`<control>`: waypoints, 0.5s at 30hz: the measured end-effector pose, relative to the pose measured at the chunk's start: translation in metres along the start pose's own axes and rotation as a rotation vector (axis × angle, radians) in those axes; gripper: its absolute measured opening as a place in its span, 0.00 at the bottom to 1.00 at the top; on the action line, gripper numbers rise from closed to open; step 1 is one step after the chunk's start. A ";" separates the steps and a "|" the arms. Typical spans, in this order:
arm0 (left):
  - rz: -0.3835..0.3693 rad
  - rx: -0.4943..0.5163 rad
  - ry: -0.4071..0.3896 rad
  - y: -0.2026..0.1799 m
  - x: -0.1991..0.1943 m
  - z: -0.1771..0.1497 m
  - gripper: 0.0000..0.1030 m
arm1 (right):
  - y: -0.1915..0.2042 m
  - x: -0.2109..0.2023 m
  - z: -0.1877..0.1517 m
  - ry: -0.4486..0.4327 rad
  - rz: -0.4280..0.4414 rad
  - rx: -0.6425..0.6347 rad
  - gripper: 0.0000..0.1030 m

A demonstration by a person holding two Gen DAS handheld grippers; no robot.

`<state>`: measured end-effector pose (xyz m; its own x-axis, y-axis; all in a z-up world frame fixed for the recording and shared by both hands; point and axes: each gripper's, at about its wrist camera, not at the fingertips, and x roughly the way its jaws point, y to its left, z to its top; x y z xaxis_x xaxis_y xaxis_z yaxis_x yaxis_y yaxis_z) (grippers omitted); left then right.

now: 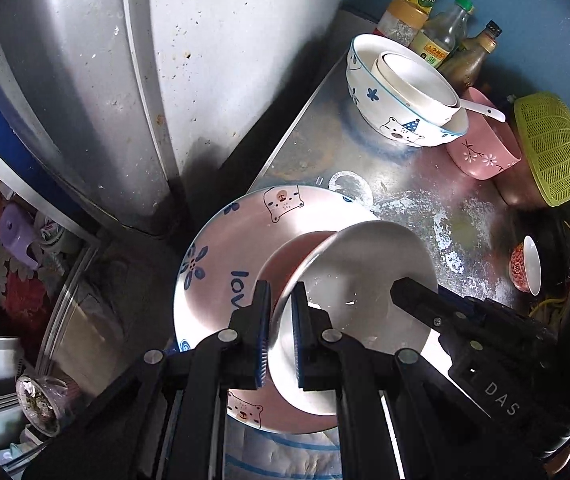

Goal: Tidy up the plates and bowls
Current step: 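Carry the saucer with both grippers and lower it into the 'lovable' bowl, then open both grippers and release the saucer rim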

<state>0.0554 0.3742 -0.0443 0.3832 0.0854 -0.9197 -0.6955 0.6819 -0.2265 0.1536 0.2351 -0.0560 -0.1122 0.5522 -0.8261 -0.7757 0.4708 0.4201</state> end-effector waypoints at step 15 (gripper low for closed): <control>0.036 0.011 -0.104 0.008 -0.026 0.000 0.84 | -0.005 -0.019 -0.002 -0.056 -0.022 0.014 0.73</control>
<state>0.0401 0.3774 -0.0218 0.4195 0.1845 -0.8888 -0.7034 0.6850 -0.1899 0.1582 0.2211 -0.0433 -0.0600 0.5788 -0.8132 -0.7686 0.4930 0.4076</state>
